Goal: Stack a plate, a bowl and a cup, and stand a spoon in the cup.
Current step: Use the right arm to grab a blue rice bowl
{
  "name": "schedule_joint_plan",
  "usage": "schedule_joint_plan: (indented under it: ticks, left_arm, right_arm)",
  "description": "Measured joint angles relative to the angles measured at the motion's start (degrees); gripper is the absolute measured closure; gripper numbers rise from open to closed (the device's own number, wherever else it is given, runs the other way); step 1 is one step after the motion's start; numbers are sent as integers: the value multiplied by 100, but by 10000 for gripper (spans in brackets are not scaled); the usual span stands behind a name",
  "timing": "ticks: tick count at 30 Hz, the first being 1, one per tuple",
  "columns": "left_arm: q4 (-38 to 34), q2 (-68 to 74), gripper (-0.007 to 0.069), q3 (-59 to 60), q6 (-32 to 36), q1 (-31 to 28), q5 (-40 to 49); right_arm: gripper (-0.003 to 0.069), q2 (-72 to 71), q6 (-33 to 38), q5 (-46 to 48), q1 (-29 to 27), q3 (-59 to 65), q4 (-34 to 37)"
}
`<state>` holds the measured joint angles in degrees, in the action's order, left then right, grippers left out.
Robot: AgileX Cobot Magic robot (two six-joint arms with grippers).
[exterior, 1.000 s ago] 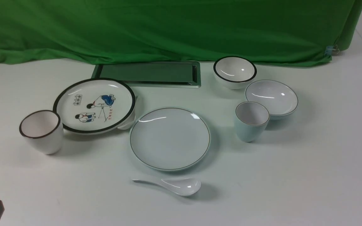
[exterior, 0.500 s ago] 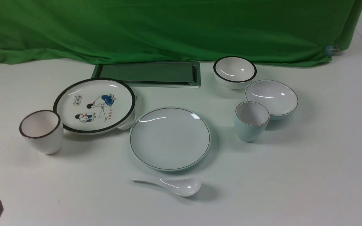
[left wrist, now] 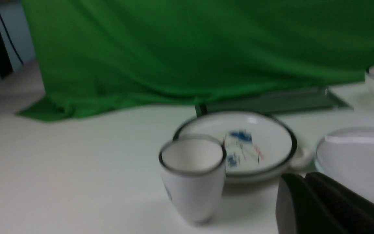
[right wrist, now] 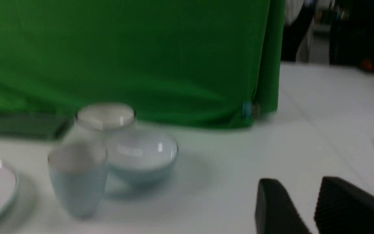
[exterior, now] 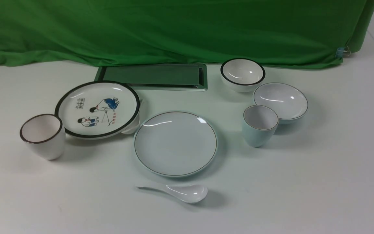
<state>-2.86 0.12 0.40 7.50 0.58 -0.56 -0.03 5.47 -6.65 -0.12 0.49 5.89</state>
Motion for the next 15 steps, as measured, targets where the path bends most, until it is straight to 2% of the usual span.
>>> schedule_joint_plan:
  ticks: [1, 2, 5, 9, 13, 15]
  left_arm:
    - [5, 0, 653, 0, 0, 0, -268]
    - [5, 0, 653, 0, 0, 0, -721]
    - [5, 0, 653, 0, 0, 0, -1551]
    - [5, 0, 653, 0, -79, 0, -2148]
    - [-1, 0, 653, 0, -1382, 0, -3165]
    - [-1, 12, 653, -151, -1777, 0, -3381]
  right_arm:
    - [419, 0, -73, -340, 0, 0, 0]
    - [419, 0, -316, -1012, 0, 0, 0]
    - [419, 0, -1145, -2077, 0, 0, 0]
    - [419, 0, -1674, -2567, 0, 0, 0]
    - [422, 0, -1871, -2774, 0, 0, -6]
    - [459, 105, -1780, -2615, 0, -158, -5]
